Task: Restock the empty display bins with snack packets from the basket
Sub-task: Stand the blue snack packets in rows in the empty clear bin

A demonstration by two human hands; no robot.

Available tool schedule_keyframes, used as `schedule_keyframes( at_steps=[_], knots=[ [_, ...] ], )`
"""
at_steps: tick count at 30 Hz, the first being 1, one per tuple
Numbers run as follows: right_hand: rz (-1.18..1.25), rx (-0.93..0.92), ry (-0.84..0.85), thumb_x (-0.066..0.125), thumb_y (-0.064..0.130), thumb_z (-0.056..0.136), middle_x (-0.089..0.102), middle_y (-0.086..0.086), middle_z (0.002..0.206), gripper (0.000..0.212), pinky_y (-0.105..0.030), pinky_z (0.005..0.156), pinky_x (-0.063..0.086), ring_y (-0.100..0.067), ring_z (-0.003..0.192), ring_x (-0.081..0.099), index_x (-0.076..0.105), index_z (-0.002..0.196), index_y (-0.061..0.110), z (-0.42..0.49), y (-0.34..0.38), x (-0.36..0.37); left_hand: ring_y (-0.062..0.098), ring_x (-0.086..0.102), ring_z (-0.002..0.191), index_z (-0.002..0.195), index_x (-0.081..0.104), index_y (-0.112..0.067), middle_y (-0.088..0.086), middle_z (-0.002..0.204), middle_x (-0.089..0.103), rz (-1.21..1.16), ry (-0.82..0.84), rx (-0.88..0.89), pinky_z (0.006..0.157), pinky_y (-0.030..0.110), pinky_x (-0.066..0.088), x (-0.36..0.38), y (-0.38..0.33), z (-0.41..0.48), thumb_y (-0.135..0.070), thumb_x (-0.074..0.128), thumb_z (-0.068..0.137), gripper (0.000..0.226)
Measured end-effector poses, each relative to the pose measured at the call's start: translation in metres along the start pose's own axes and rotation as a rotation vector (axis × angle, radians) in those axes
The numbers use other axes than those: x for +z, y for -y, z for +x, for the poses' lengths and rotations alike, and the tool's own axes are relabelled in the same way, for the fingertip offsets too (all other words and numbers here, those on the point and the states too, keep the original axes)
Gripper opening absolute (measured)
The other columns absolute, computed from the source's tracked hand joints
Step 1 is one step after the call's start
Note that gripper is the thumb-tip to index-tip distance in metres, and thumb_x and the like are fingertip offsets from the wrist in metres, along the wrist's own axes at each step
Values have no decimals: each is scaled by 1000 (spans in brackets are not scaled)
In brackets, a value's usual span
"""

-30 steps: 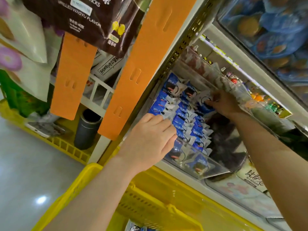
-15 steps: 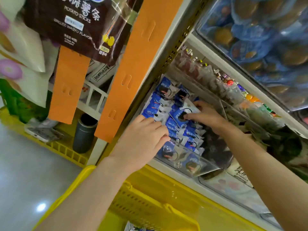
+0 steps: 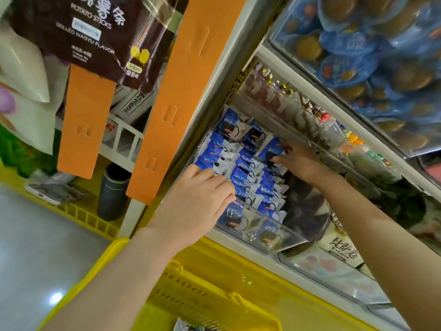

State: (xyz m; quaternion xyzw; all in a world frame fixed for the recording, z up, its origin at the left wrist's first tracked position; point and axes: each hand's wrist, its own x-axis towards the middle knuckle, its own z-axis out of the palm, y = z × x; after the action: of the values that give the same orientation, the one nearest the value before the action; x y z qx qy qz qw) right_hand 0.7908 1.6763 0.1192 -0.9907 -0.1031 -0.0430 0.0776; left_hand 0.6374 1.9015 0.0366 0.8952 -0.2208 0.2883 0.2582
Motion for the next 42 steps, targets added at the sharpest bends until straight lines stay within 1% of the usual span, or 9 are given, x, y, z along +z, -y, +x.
schedule_keyframes(
  at_steps=[6, 12, 21, 28, 32, 35, 36, 39, 42],
  knots=[
    [-188, 92, -68, 72, 22, 81, 61, -12, 113, 38, -29, 85, 40, -28, 105, 57, 58, 112, 5, 31, -10, 10, 12, 56, 72, 87, 66, -23, -10, 80, 66, 8, -30, -14, 77, 37, 43, 9, -1, 0, -40, 37, 95, 35],
    [-298, 144, -81, 69, 22, 82, 60, -17, 116, 37, -44, 93, 46, -34, 106, 57, 59, 113, 4, 32, -9, 12, 11, 57, 74, 88, 67, -24, -11, 80, 68, 12, -14, -22, 76, 36, 42, 12, 1, 0, -44, 35, 95, 38],
    [-274, 138, -123, 57, 28, 92, 53, -16, 130, 44, -42, 98, 44, -33, 117, 51, 49, 130, 7, -2, 19, 5, 13, 59, 71, 87, 67, -22, -8, 78, 69, 27, 43, -49, 76, 35, 45, 2, -5, 1, -46, 34, 93, 41],
    [92, -15, -125, 38, 43, 97, 59, 0, 125, 37, -37, 86, 51, -18, 105, 60, 48, 127, 24, -118, 49, 12, 17, 53, 101, 108, 61, -23, -5, 105, 65, 91, 151, -154, 96, 35, 29, -3, -20, 0, -44, 25, 92, 45],
    [45, -118, -14, 33, 41, 98, 51, -1, 134, 46, -37, 99, 42, -19, 120, 51, 33, 142, 24, -182, 43, 31, 18, 45, 119, 126, 52, -19, -1, 124, 56, 152, 174, -185, 111, 36, 18, -3, -32, -8, -33, 26, 98, 40],
    [-73, -227, -89, 41, 32, 98, 37, -8, 147, 52, -32, 116, 18, -22, 138, 31, 31, 144, 11, -219, 33, 46, 22, 35, 132, 135, 44, -15, 5, 137, 47, 108, 149, -183, 115, 35, 14, -5, -41, -22, -28, 32, 98, 41],
    [-63, -243, -136, 44, 30, 98, 39, -10, 146, 49, -33, 117, 19, -24, 138, 32, 37, 141, 8, -231, 29, 51, 23, 34, 133, 134, 45, -14, 6, 138, 45, 76, 125, -191, 114, 34, 18, -5, -44, -29, -27, 34, 98, 40],
    [-12, -265, -302, 40, 30, 95, 61, -8, 113, 38, -30, 92, 41, -23, 107, 56, 57, 120, 8, -265, 18, 80, 24, 52, 108, 117, 55, -11, 7, 115, 57, 28, 34, -172, 91, 34, 41, 1, -55, -59, -26, 32, 98, 33],
    [46, -194, -200, 48, 26, 94, 62, -3, 94, 23, -27, 77, 43, -21, 88, 61, 63, 105, 12, -293, 7, 127, 20, 52, 97, 109, 57, -14, 2, 103, 58, 37, 170, -196, 83, 34, 40, 26, -68, -102, -28, 35, 98, 29]
  ],
)
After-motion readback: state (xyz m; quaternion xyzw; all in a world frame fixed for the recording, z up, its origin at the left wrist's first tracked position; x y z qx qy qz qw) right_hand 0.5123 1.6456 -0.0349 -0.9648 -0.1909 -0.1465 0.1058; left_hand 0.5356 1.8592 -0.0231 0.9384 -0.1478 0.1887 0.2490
